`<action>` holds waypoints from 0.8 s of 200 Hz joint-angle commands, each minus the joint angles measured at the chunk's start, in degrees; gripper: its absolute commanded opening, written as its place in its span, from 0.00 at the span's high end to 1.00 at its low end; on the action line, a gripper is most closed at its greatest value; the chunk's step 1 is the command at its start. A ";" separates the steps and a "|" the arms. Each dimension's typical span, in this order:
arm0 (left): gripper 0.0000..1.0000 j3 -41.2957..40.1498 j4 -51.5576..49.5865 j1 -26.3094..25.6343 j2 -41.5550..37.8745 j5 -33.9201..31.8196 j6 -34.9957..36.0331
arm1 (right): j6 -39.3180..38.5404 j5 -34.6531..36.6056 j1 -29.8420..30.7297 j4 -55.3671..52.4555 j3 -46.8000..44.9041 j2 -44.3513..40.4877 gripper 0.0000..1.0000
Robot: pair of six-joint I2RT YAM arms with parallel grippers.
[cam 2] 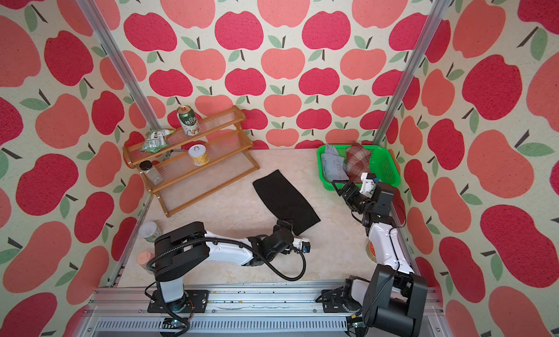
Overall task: Roll up the skirts
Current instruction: Roll the skirt at the center of the board.
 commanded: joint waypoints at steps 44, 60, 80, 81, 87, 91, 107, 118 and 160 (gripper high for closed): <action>0.16 4.98 1.03 0.70 9.05 4.22 -0.20 | -0.51 -0.20 -0.25 -0.58 -0.29 0.87 0.01; 0.34 6.69 -0.47 1.06 10.92 5.68 -0.89 | -1.09 0.11 -0.25 -1.31 -0.18 0.78 0.01; 0.70 9.87 -4.80 2.09 12.90 6.47 -3.92 | -1.86 0.30 -0.25 -2.25 0.06 0.20 0.01; 0.71 9.94 -4.95 2.14 12.96 6.41 -4.01 | -1.89 0.35 -0.25 -2.28 0.06 0.14 0.01; 0.76 10.62 -5.50 2.40 13.32 6.17 -4.95 | -2.04 0.47 -0.25 -2.52 0.06 -0.22 0.01; 0.79 10.90 -5.70 2.52 13.29 6.11 -5.52 | -2.28 0.66 -0.25 -2.69 0.06 -0.33 0.01; 0.85 11.88 -7.37 3.14 12.34 7.41 -8.96 | -2.81 1.17 -0.25 -3.23 -0.03 -0.92 0.01; 0.86 12.57 -8.45 3.67 10.82 8.75 -12.16 | -2.86 1.19 -0.25 -3.19 -0.15 -1.05 0.01; 0.86 15.01 -9.83 8.07 4.69 18.81 -25.11 | -2.40 1.14 -0.25 -2.39 -0.55 -1.15 0.01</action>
